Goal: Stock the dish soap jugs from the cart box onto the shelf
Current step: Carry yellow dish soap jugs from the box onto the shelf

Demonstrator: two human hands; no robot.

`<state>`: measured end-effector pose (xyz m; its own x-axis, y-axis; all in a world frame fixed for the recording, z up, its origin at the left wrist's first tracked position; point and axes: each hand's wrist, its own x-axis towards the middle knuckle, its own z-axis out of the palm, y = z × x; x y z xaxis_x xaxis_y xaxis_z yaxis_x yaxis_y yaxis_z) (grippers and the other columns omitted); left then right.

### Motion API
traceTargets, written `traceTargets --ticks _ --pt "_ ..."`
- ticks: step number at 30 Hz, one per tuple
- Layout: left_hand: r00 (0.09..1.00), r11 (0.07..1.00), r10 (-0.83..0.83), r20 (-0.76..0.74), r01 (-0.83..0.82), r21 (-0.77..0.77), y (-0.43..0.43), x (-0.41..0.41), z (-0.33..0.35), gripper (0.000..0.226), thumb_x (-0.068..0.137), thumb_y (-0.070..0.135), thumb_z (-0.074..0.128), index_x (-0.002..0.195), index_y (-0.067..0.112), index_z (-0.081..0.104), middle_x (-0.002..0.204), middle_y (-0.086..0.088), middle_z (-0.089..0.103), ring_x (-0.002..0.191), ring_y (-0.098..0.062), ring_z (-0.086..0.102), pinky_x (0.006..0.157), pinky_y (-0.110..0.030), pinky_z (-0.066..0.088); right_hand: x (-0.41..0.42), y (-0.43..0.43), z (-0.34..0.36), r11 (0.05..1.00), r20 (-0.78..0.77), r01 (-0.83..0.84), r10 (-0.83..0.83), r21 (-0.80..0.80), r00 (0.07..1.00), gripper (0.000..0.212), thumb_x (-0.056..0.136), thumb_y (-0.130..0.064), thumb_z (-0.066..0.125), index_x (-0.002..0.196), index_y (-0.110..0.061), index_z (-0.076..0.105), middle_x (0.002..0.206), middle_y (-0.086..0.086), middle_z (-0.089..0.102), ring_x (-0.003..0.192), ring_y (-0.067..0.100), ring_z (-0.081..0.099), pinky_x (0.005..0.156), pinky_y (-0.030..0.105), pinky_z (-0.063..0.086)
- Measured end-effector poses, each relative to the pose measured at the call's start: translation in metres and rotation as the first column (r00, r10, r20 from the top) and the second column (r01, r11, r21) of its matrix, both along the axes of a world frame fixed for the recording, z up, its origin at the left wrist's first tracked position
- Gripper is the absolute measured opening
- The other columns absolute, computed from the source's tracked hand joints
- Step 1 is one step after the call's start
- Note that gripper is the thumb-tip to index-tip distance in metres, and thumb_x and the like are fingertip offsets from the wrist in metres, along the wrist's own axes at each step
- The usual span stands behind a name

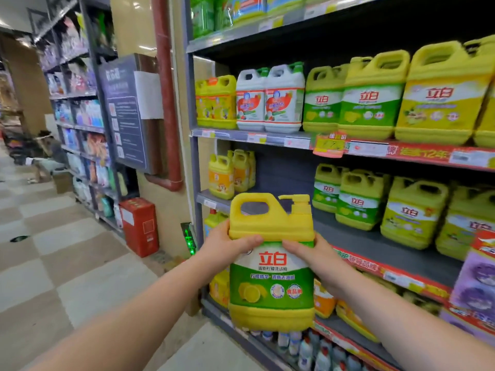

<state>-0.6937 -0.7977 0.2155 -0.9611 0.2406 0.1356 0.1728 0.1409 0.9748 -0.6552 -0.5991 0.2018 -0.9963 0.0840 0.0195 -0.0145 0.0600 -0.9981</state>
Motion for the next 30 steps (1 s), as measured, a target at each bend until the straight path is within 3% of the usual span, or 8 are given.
traceTargets --ticks 4,9,14,17,20,22,25,30 --pt "0.993 0.992 -0.12 0.008 0.12 -0.033 0.007 -0.051 -0.005 0.034 0.073 0.027 0.079 0.097 0.028 0.056 0.102 0.002 0.069 0.092 -0.015 0.067 0.077 -0.03 0.055 -0.024 -0.001 -0.007 0.993 -0.001 0.112 -0.112 -0.022 0.994 0.098 0.041 -0.046 0.082 0.127 -0.013 0.048 0.113 0.01 0.069 0.098 0.028 0.068 0.093 0.047 0.052" --pt "0.965 0.967 -0.252 0.07 0.249 0.046 0.035 -0.098 -0.019 0.034 0.073 0.024 0.079 0.098 0.025 0.056 0.091 0.008 0.07 0.075 -0.004 0.069 0.055 -0.015 0.052 -0.051 0.021 -0.016 0.972 0.036 0.235 -0.234 0.002 0.971 0.096 0.038 -0.049 0.083 0.121 -0.017 0.05 0.109 0.005 0.07 0.095 0.023 0.069 0.088 0.044 0.055" --pt "0.948 0.95 -0.312 0.063 0.311 0.031 0.079 -0.153 -0.023 0.049 0.074 0.024 0.078 0.117 0.017 0.054 0.107 -0.002 0.07 0.091 -0.015 0.069 0.068 -0.024 0.055 -0.098 0.061 -0.019 0.945 0.026 0.327 -0.327 0.001 0.945 0.099 0.032 -0.051 0.083 0.12 -0.018 0.05 0.106 0.006 0.071 0.093 0.023 0.07 0.085 0.042 0.055" --pt "0.948 0.95 -0.313 0.055 0.313 0.0 0.104 -0.195 -0.024 0.047 0.072 0.03 0.079 0.111 0.023 0.055 0.103 0.002 0.07 0.089 -0.012 0.069 0.07 -0.025 0.055 -0.138 0.085 -0.023 0.943 0.035 0.332 -0.332 -0.01 0.943 0.077 0.053 -0.041 0.085 0.118 -0.022 0.05 0.106 0.004 0.071 0.091 0.022 0.07 0.081 0.039 0.056" --pt "0.954 0.953 -0.299 0.033 0.301 -0.042 0.131 -0.241 -0.018 0.047 0.071 0.029 0.081 0.11 0.022 0.055 0.104 0.001 0.069 0.093 -0.017 0.068 0.082 -0.036 0.056 -0.181 0.113 -0.022 0.936 0.039 0.351 -0.349 -0.028 0.936 0.062 0.066 -0.033 0.082 0.118 -0.023 0.05 0.106 0.002 0.07 0.092 0.02 0.069 0.079 0.037 0.056" --pt "0.949 0.949 -0.313 0.027 0.314 -0.038 0.15 -0.27 -0.011 0.042 0.071 0.027 0.081 0.105 0.024 0.056 0.1 0.003 0.071 0.087 -0.014 0.07 0.074 -0.031 0.057 -0.207 0.131 -0.015 0.941 0.036 0.338 -0.337 -0.012 0.941 0.07 0.061 -0.037 0.083 0.12 -0.024 0.049 0.108 0.002 0.069 0.093 0.019 0.068 0.079 0.035 0.056" --pt "0.945 0.945 -0.328 0.008 0.327 0.016 0.18 -0.307 -0.002 0.036 0.071 0.02 0.082 0.097 0.026 0.057 0.088 0.007 0.073 0.073 -0.006 0.071 0.056 -0.017 0.053 -0.244 0.159 -0.003 0.947 0.007 0.322 -0.322 0.013 0.947 0.089 0.045 -0.046 0.083 0.123 -0.024 0.046 0.113 0.004 0.067 0.099 0.021 0.066 0.09 0.041 0.053" --pt "0.941 0.941 -0.339 0.003 0.339 0.025 0.215 -0.35 -0.013 0.032 0.076 0.012 0.077 0.096 0.026 0.056 0.094 0.002 0.071 0.081 -0.011 0.07 0.066 -0.023 0.056 -0.29 0.197 -0.011 0.946 0.015 0.316 -0.318 0.068 0.948 0.075 0.063 -0.034 0.082 0.127 -0.024 0.044 0.115 0.005 0.067 0.099 0.021 0.066 0.091 0.041 0.052"
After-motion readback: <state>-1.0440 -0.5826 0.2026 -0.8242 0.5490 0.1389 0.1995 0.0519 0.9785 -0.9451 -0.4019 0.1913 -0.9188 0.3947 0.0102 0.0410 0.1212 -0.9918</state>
